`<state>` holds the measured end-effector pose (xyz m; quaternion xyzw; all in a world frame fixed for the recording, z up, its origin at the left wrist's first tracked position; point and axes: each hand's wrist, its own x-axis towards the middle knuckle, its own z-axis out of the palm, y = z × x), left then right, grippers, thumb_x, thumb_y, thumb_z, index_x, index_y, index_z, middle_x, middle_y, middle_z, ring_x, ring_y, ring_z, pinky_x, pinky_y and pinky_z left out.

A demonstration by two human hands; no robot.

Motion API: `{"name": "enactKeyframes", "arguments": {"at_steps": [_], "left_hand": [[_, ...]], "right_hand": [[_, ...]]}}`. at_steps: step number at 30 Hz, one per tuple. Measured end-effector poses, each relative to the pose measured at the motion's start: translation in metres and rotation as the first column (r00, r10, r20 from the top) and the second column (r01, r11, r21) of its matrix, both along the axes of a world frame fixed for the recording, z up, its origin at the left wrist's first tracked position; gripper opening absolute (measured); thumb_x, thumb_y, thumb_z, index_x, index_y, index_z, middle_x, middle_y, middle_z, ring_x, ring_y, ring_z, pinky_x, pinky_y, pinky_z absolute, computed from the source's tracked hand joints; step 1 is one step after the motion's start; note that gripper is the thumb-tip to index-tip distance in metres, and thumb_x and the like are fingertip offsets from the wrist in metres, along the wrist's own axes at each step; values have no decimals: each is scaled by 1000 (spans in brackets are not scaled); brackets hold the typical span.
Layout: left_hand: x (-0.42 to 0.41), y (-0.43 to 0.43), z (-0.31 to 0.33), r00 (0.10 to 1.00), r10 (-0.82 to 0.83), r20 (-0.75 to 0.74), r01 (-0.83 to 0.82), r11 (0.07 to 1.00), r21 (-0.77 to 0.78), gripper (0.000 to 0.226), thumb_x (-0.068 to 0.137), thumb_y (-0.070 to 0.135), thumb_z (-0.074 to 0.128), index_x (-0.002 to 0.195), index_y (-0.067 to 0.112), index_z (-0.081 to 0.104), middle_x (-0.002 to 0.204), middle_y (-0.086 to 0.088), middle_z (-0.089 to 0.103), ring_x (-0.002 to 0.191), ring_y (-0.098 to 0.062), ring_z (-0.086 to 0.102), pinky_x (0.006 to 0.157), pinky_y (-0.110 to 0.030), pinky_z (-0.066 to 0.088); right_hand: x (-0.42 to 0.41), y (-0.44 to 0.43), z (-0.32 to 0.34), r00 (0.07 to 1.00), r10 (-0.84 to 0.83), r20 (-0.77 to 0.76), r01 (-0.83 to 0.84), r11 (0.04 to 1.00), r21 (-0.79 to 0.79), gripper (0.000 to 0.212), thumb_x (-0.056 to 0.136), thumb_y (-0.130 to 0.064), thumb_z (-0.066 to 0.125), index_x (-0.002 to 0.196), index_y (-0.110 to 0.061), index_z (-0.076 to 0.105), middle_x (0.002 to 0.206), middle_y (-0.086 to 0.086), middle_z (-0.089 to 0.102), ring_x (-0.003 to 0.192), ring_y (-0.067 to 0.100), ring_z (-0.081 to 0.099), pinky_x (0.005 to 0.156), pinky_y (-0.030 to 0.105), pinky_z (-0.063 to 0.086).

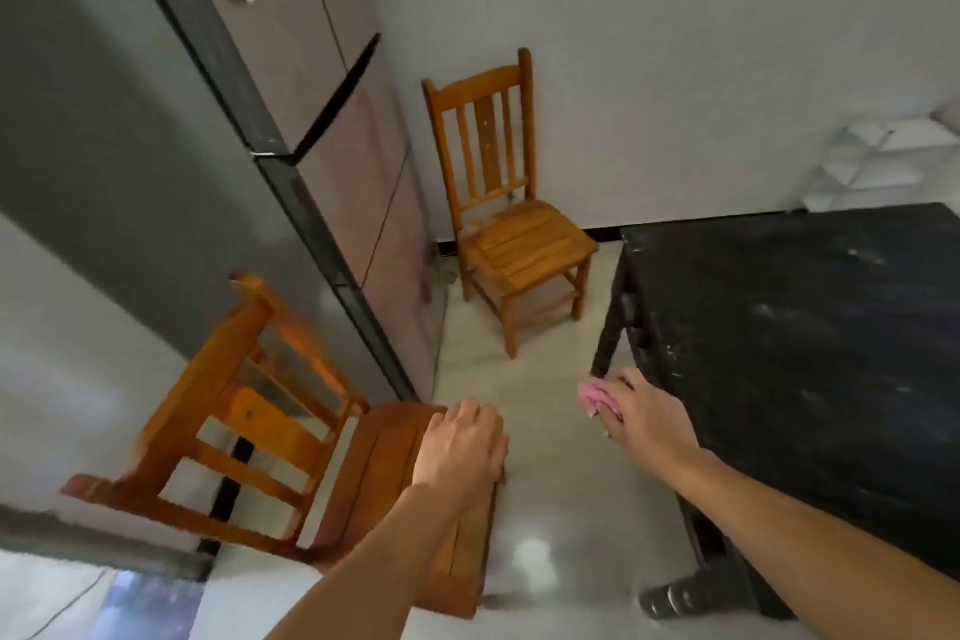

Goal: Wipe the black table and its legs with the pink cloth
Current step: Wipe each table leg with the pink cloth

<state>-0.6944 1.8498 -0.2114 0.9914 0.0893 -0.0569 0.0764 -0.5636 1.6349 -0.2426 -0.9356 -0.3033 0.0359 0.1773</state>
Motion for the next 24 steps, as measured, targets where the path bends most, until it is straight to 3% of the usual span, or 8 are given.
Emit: {"name": "enactKeyframes", "arguments": {"at_steps": [4, 8, 12, 15, 18, 21, 24], "left_hand": [[24, -1, -33, 953, -296, -62, 295, 955, -25, 36, 100, 41, 30, 125, 21, 47, 121, -1, 50, 114, -20, 48, 100, -33, 37], [32, -19, -56, 848, -517, -113, 516, 856, -36, 39, 101, 41, 28, 129, 19, 44, 125, -4, 47, 114, -21, 46, 102, -35, 37], [23, -51, -81, 738, -664, -122, 659, 748, -83, 41, 101, 42, 28, 131, 19, 44, 127, -3, 48, 115, -21, 45, 101, -35, 36], [17, -80, -104, 665, -740, -100, 731, 673, -116, 41, 101, 43, 30, 131, 19, 46, 128, -2, 48, 115, -19, 45, 101, -32, 35], [16, -112, -133, 618, -784, -55, 777, 620, -109, 41, 100, 43, 34, 129, 18, 49, 126, -2, 50, 113, -18, 46, 100, -31, 38], [25, -149, -167, 559, -825, 81, 829, 554, -73, 39, 97, 40, 46, 125, 13, 55, 126, -9, 53, 114, -25, 51, 97, -36, 40], [39, -185, -204, 496, -832, 248, 865, 498, -57, 47, 97, 39, 49, 134, 11, 51, 142, -17, 45, 134, -34, 39, 110, -42, 30]], "right_hand": [[-45, -33, -31, 951, -303, -62, 297, 951, -89, 29, 96, -37, 56, 121, -23, 60, 117, -3, 53, 81, 11, 61, 73, 21, 50], [-115, -54, -67, 828, -556, -66, 557, 831, -10, 19, 85, -23, 72, 103, -18, 68, 97, 6, 60, 66, 23, 66, 58, 33, 57], [-187, -71, -104, 707, -702, -88, 701, 712, -48, 22, 78, -19, 76, 98, -19, 68, 87, 6, 60, 56, 23, 62, 45, 31, 49], [-232, -80, -130, 607, -787, -104, 792, 611, 2, 16, 84, -30, 58, 99, -26, 65, 89, 2, 63, 56, 20, 62, 48, 21, 39], [-266, -86, -164, 538, -834, -123, 843, 534, 66, 23, 82, -38, 45, 102, -32, 54, 89, -2, 61, 55, 19, 62, 47, 22, 42], [-286, -95, -203, 421, -891, -170, 907, 412, 86, 20, 82, -31, 56, 101, -32, 64, 94, 0, 60, 60, 25, 64, 49, 28, 46], [-291, -109, -250, 303, -933, -194, 952, 287, 108, 19, 83, -19, 70, 102, -24, 70, 99, 1, 60, 69, 29, 66, 56, 31, 49]]}}
